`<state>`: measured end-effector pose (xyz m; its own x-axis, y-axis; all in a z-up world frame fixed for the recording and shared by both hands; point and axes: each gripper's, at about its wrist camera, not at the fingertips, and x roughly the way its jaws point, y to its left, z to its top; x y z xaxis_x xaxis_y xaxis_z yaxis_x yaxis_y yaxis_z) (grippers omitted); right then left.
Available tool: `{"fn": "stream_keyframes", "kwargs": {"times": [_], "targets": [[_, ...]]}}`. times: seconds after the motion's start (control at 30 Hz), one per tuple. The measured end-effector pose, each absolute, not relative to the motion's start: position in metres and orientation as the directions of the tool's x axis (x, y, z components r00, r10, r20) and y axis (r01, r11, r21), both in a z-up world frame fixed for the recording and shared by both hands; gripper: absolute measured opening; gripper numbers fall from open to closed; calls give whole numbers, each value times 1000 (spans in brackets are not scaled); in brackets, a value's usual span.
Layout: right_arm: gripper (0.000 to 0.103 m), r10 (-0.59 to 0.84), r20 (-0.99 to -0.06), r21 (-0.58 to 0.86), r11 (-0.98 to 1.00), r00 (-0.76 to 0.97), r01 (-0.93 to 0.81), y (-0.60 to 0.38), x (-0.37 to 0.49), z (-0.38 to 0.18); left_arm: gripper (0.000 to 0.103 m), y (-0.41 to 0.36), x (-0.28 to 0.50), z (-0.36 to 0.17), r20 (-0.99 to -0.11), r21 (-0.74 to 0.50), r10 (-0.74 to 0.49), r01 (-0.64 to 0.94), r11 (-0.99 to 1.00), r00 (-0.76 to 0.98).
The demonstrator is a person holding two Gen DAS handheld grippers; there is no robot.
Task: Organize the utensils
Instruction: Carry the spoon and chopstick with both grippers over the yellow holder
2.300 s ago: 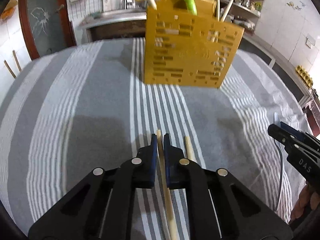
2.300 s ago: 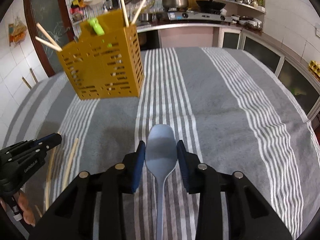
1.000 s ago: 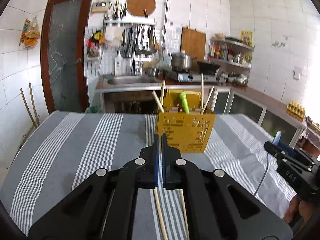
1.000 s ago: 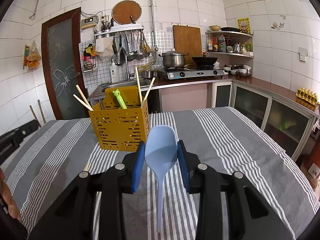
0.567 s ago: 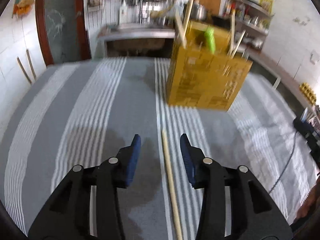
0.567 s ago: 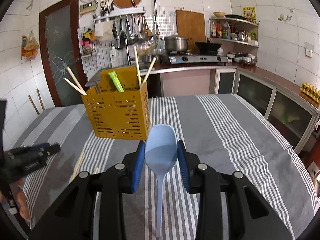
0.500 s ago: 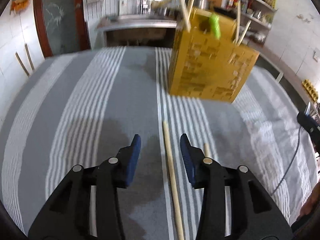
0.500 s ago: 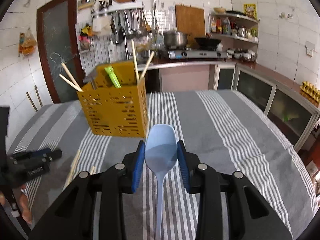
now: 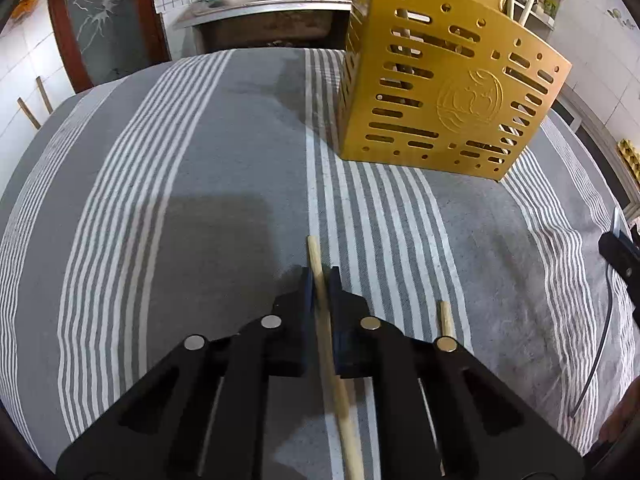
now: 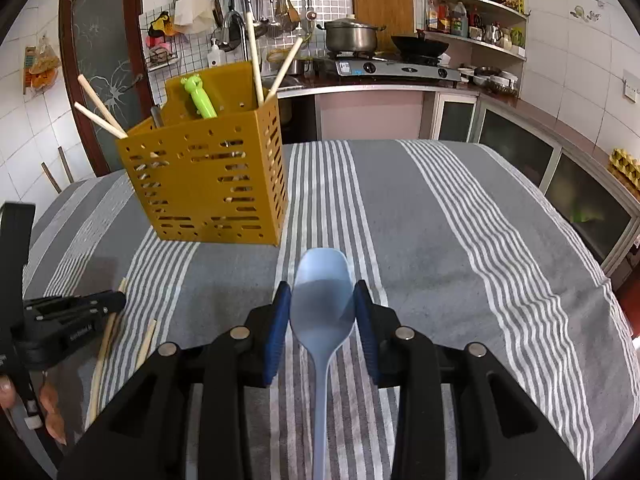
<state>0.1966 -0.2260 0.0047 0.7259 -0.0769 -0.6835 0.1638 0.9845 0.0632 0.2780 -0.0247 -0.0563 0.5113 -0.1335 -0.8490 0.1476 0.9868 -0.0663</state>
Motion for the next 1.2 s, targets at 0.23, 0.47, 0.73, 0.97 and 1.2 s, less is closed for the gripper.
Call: {"fn": "stream_keyframes", "kwargs": {"times": [0.23,0.47,0.73,0.97,1.2], "targets": [[33,-75,-673,67,984,736,162,-225,194,9,4,-23,283,-55,-839,-100,-157,136,986,522],[33,-75,-638,78,984,766,162,-226,182,23,4,-12,258,-27,-768,-150,-200,133,980,609],[33,-89,-570,83,983,817,165,-223,163,45,4,-7,212,25,-634,-158,-224,159,974,740],[33,-95,-502,112,978,859,174,-223,143,61,4,-9,172,52,-517,-118,-235,204,972,823],[33,-103,-458,113,979,883,172,-222,131,67,4,-8,149,65,-416,-100,-237,215,971,878]]}}
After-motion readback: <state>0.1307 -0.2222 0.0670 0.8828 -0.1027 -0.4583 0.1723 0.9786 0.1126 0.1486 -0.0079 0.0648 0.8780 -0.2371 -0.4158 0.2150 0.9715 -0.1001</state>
